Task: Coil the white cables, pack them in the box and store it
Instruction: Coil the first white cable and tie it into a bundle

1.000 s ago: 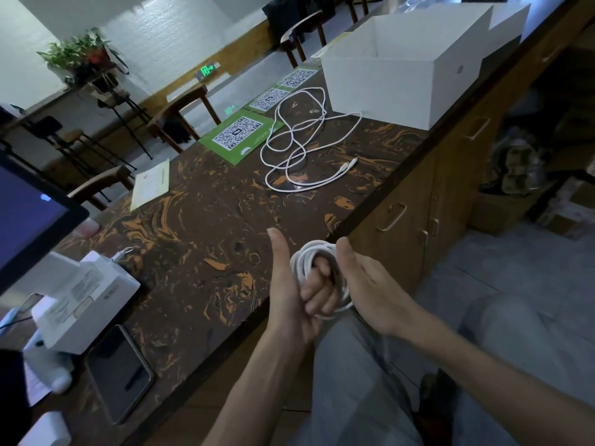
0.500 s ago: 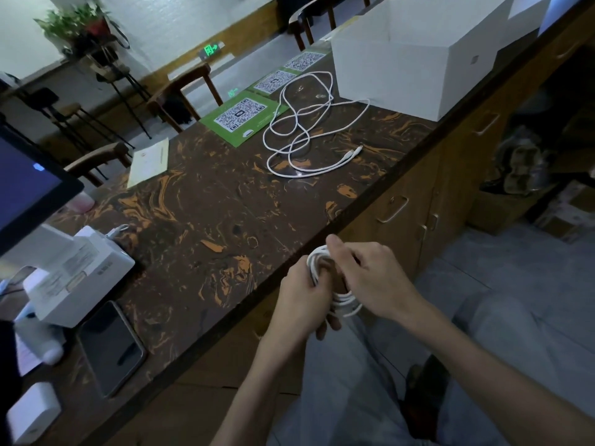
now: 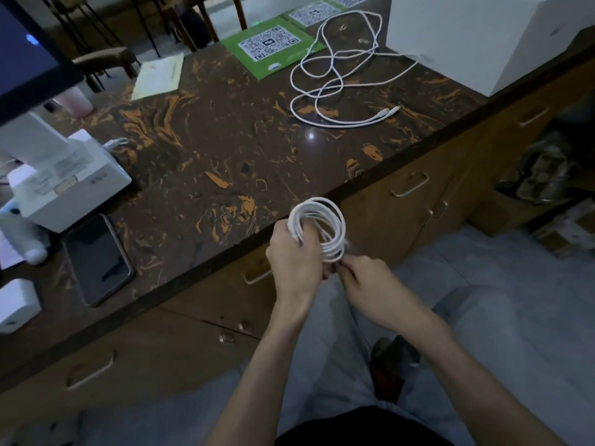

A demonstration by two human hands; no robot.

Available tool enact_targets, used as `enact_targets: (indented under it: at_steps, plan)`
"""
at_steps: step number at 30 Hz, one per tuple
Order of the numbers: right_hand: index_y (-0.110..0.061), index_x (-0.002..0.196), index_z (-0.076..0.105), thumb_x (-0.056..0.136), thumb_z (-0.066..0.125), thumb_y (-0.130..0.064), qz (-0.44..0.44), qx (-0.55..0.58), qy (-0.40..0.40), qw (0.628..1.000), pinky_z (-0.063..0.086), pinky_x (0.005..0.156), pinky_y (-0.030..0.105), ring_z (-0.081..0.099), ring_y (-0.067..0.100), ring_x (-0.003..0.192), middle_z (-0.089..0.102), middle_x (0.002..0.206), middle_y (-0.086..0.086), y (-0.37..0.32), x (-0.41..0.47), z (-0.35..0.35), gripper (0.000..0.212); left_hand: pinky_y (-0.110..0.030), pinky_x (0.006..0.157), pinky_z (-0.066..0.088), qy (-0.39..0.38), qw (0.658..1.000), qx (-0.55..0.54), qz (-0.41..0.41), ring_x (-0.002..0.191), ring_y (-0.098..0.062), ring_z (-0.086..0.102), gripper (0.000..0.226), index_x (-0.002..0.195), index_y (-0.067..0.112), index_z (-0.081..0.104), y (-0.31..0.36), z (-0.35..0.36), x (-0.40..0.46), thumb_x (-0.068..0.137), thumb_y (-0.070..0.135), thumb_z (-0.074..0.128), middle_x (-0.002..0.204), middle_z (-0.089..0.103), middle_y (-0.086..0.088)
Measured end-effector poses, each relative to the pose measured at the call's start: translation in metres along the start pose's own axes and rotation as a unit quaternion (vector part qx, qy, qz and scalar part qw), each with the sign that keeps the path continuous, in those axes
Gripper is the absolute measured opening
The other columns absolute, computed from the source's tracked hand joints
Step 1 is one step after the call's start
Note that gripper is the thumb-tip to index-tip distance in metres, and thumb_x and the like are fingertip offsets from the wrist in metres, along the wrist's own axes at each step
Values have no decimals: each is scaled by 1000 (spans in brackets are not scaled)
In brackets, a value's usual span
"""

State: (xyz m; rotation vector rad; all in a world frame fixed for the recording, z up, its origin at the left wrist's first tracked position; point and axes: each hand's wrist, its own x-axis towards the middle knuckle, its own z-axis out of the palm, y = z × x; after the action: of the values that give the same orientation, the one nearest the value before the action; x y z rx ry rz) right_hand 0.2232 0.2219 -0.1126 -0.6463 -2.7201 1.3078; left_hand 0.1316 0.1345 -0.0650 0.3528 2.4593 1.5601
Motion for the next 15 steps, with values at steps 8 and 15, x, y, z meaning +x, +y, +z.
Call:
enact_targets:
  at_steps: [8, 15]
  plan:
    - [-18, 74, 60, 100, 39, -48, -57, -190, -123, 972, 53, 65, 43, 62, 20, 69, 63, 73, 0, -23, -31, -37, 45, -34, 57, 43, -143, 946, 285, 64, 69, -21, 54, 11, 103, 15, 51, -30, -6, 1, 98, 24, 50, 85, 57, -4]
    - [-14, 50, 51, 96, 53, -46, -154, -118, -67, 979, 41, 45, 33, 42, 12, 40, 47, 43, 0, -21, 7, -71, 57, -32, 56, 42, -387, 864, 264, 184, 70, -17, 59, 17, 87, 29, 47, -35, -4, -13, 92, 18, 58, 73, 57, 4]
